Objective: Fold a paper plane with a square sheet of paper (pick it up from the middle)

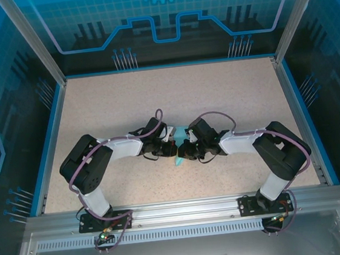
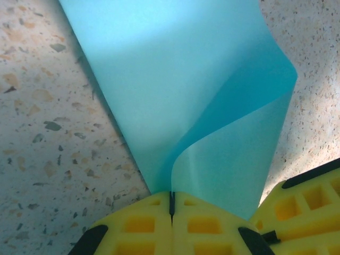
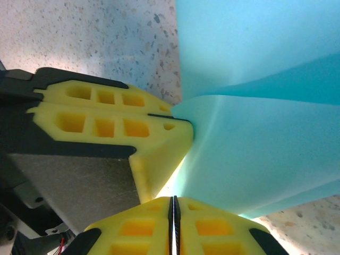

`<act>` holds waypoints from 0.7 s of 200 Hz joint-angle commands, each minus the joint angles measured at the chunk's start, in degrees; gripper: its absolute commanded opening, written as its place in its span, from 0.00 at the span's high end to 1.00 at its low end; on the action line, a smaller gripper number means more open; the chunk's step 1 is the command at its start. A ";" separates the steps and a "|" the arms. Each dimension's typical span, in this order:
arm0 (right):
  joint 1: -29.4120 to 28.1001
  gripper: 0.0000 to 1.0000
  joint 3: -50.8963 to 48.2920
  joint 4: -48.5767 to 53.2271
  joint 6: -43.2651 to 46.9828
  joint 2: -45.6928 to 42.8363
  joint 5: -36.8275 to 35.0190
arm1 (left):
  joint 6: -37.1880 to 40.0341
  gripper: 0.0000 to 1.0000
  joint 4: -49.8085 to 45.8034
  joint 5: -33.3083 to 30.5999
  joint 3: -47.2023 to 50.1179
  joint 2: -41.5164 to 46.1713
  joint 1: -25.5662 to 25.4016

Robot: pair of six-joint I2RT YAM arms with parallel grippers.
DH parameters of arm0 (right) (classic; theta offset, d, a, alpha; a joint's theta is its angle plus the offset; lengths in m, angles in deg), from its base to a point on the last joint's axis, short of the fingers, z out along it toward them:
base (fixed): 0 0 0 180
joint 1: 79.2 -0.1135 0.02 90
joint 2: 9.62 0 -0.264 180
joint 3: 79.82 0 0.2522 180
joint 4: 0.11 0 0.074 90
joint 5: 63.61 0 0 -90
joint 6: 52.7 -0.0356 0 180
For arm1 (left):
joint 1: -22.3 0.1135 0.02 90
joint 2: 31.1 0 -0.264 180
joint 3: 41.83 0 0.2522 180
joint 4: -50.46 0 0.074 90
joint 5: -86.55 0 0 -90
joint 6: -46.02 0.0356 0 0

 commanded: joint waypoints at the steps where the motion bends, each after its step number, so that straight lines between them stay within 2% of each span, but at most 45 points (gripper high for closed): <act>1: -0.83 0.88 0.28 2.39 0.37 0.92 -0.15 | 0.45 1.00 -0.68 1.60 0.88 -1.27 0.33; 140: -2.26 0.86 -0.64 1.60 -0.02 -2.69 -0.18 | 1.12 1.00 -1.59 1.68 0.11 -2.04 0.37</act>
